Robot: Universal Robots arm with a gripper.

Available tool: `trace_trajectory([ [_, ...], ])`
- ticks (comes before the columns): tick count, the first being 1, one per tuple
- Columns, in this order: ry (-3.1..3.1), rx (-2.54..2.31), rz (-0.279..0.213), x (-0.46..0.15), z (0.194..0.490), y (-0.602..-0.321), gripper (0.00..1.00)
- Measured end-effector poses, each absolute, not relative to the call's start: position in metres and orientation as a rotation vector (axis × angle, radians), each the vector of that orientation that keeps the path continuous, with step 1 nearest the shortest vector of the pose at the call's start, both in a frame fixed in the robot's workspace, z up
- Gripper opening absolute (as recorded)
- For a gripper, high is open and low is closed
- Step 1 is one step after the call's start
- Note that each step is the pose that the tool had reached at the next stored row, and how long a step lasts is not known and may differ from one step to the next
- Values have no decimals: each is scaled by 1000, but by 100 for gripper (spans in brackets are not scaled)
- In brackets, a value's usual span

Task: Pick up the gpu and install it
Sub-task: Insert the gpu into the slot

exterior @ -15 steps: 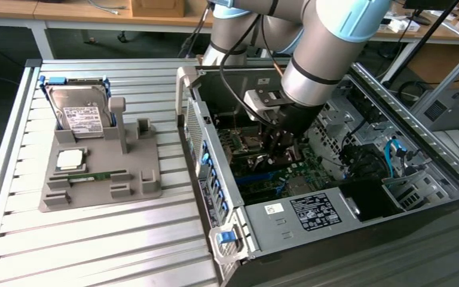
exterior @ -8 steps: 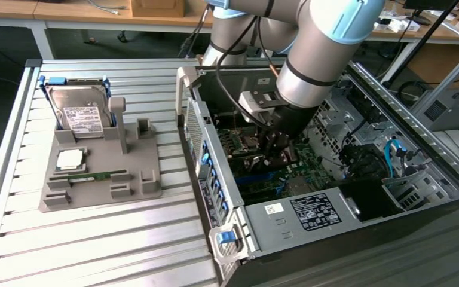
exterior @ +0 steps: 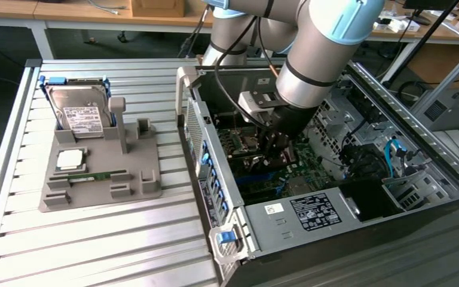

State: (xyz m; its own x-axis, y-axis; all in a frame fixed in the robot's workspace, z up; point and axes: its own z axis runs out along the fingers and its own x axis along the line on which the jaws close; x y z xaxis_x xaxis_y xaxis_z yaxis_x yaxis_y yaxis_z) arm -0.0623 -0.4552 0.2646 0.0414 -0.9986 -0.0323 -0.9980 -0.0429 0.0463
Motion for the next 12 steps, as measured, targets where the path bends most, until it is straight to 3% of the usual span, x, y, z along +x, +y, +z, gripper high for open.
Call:
trace_trajectory([
  [12, -2190, 2211, -59, -62, 264, -455, 27],
])
